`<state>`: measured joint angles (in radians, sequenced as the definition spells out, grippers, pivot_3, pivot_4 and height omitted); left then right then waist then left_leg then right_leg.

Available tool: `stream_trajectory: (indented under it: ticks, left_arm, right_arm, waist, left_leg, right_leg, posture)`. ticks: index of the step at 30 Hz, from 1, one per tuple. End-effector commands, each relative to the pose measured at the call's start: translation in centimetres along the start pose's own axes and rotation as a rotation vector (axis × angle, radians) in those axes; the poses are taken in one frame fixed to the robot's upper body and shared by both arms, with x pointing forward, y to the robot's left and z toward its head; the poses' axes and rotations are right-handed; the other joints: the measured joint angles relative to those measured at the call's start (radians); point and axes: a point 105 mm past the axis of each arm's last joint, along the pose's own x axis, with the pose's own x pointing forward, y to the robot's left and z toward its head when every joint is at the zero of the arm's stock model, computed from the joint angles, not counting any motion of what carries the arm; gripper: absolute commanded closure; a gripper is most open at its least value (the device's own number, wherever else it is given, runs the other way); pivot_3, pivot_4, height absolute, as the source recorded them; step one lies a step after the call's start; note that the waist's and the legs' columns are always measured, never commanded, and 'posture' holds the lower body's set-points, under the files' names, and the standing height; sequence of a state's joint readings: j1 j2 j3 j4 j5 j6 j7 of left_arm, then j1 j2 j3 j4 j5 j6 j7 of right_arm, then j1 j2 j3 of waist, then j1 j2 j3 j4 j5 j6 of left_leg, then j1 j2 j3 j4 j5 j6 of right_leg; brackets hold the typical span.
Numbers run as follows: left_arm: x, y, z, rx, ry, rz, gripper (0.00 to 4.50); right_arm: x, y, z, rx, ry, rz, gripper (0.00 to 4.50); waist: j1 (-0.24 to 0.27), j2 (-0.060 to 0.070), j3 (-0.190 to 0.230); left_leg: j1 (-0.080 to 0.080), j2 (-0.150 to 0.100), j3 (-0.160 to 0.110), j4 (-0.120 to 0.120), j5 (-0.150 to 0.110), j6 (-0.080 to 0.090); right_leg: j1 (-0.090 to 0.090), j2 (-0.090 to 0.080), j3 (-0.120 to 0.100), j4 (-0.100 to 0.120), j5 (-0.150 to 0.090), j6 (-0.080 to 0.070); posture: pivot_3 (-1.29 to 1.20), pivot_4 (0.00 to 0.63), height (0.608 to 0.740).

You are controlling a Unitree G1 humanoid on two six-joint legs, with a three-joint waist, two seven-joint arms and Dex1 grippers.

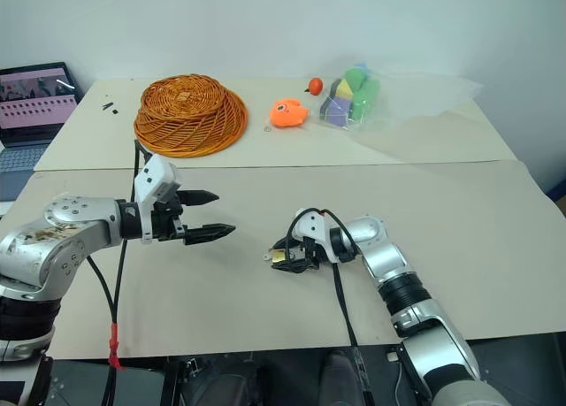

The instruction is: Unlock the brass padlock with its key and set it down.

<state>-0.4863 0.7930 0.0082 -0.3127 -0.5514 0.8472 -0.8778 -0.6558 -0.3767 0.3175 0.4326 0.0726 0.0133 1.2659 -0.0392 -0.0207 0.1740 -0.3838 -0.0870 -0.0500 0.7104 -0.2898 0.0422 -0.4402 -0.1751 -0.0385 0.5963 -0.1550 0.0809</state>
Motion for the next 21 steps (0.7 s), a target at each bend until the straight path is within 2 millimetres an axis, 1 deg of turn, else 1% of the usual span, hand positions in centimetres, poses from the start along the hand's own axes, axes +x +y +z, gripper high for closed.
stream_trajectory:
  ticks: [1,10,21]
  left_arm:
    - [-0.09,-0.03,1.40,0.057,-0.042,0.000,0.00]
    - [-0.07,0.04,1.43,0.057,-0.044,0.004,0.00]
    - [-0.17,0.20,1.43,0.060,-0.044,0.012,0.00]
  right_arm:
    - [-0.79,-0.11,-0.10,-0.013,0.014,-0.009,1.96]
    - [-1.63,-0.36,-0.53,-0.013,0.034,-0.014,1.96]
    - [-1.19,-0.09,-0.12,0.004,0.007,-0.007,1.96]
  waist:
    - [0.001,0.000,0.000]
    - [0.000,0.000,0.000]
    - [0.000,0.000,0.000]
  left_leg:
    - [0.000,0.000,0.000,0.000,0.000,0.000]
    - [0.000,0.000,0.000,0.000,0.000,0.000]
    - [0.000,0.000,0.000,0.000,0.000,0.000]
  right_leg:
    - [0.000,0.000,0.000,0.000,0.000,0.000]
    - [0.000,0.000,0.000,0.000,0.000,0.000]
    - [0.000,0.000,0.000,0.000,0.000,0.000]
  posture:
    - [0.00,0.150,0.739]
    - [0.00,0.150,0.739]
    - [0.00,0.150,0.739]
